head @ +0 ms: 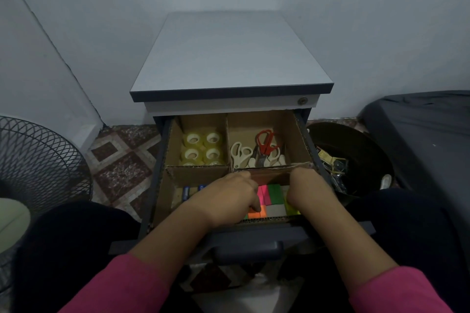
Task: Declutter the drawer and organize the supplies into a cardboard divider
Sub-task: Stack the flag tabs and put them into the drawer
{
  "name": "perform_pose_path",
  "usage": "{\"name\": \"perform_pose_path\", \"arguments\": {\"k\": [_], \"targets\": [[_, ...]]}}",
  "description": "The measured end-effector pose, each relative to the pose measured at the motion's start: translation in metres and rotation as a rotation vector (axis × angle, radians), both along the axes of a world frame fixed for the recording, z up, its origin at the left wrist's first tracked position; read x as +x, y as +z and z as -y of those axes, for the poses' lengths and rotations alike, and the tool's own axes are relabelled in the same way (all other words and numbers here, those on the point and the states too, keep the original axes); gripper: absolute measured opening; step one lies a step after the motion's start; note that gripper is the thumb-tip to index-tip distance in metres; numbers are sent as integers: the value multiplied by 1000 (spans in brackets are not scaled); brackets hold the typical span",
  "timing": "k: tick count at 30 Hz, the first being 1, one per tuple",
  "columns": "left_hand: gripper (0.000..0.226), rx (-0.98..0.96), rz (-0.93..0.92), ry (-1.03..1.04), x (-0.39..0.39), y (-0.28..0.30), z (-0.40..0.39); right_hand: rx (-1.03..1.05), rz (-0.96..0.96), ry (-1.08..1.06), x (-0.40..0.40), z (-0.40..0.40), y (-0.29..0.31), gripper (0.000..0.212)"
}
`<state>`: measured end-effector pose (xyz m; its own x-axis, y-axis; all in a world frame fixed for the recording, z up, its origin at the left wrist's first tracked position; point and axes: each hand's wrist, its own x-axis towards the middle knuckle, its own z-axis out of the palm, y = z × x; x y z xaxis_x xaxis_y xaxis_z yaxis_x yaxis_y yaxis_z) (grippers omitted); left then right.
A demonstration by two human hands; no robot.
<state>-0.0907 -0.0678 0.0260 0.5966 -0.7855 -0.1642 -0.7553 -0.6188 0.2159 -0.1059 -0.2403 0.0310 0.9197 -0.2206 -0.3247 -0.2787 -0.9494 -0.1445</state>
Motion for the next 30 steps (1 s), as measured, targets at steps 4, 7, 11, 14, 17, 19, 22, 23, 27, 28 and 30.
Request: {"name": "perform_pose_path", "arguments": {"k": [4, 7, 11, 14, 17, 19, 22, 23, 27, 28, 30], "targets": [[33, 9, 10, -9, -1, 1, 0, 3, 4, 1, -2, -1, 2, 17], [33, 12, 7, -7, -1, 1, 0, 6, 21, 19, -3, 0, 3, 15], [34, -2, 3, -2, -1, 1, -1, 2, 21, 35, -4, 2, 5, 11], [34, -4, -3, -4, -1, 1, -1, 27, 46, 28, -4, 4, 13, 7], [37, 7, -15, -10, 0, 1, 0, 230, -89, -15, -2, 4, 21, 2], [39, 22, -20, -10, -1, 1, 1, 390, -176, -56, -4, 1, 21, 18], [42, 38, -28, -4, -2, 0, 2, 342, -164, 13, -6, -1, 14, 29], [43, 46, -31, 0, -2, 0, 2, 315, -156, 36, -6, -2, 13, 30], [40, 75, -46, 46, -2, -1, 4, 297, -152, 109, -6, -3, 8, 23], [39, 81, -43, 51, -2, 0, 5, 297, -154, 126, -6, -3, 8, 23], [38, 98, -19, 42, -4, 3, 7, 290, -156, 154, -5, -3, 7, 24]]}}
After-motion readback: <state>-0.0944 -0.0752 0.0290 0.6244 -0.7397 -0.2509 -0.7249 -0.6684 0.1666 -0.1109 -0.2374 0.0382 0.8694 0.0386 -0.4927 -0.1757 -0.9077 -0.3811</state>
